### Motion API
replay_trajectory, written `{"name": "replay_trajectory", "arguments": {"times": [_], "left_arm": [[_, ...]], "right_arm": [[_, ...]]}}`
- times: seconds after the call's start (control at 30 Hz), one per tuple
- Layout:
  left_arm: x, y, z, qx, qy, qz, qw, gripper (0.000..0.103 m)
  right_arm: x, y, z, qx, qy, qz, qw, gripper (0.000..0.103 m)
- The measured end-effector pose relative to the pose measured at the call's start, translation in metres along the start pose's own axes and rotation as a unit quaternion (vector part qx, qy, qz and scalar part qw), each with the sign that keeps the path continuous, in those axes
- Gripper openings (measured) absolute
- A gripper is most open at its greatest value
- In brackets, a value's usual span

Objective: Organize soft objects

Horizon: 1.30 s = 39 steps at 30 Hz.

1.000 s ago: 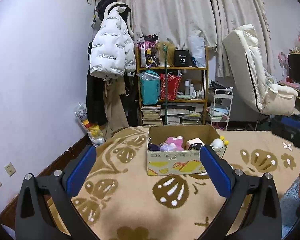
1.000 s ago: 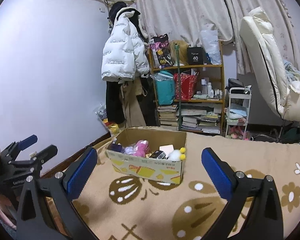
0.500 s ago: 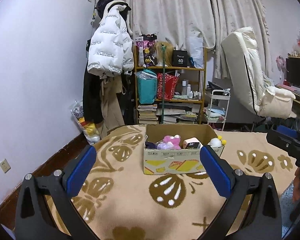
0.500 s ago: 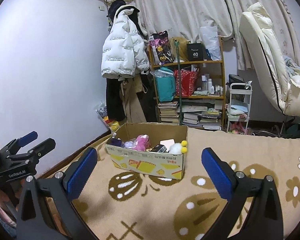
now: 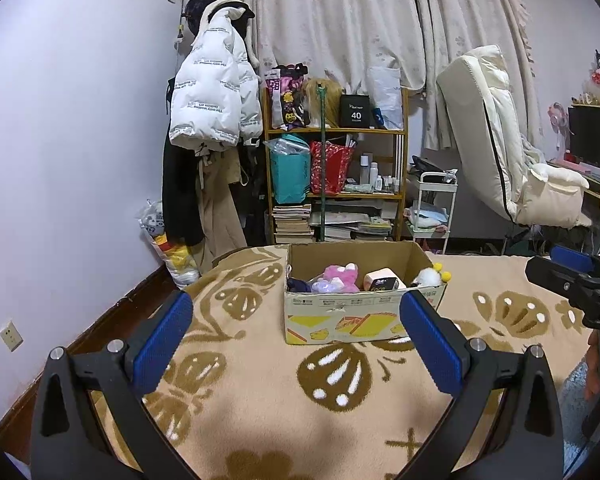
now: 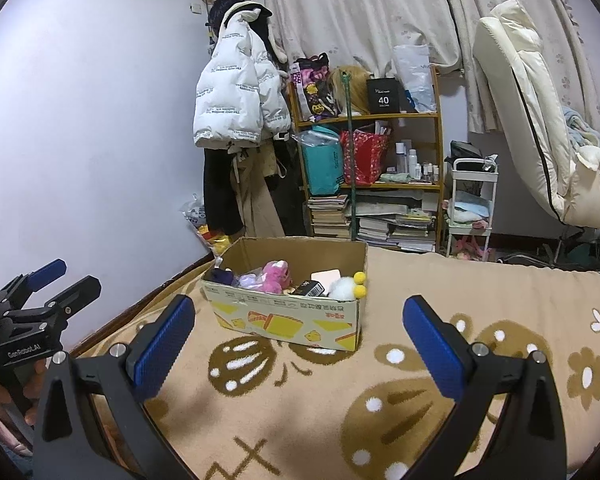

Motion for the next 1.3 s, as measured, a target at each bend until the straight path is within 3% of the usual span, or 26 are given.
{"name": "replay_trajectory", "arguments": {"times": [1.3], "left_arm": [[-0.002, 0.007, -0.006, -0.013, 0.002, 0.006, 0.9999, 0.102]], "right_arm": [[0.008, -0.012, 0.004, 0.022, 0.004, -0.009, 1.0, 0.103]]}}
Point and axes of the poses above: each gripper's, at about its wrist camera, not at the fingertips, and y roughly the way its jaws point, x to its right, z to its top, the point moved 1 cm from there along y, roughly the way its jaws point, and after that the axes turned 9 degrees about -x, right-handed, at the moved point
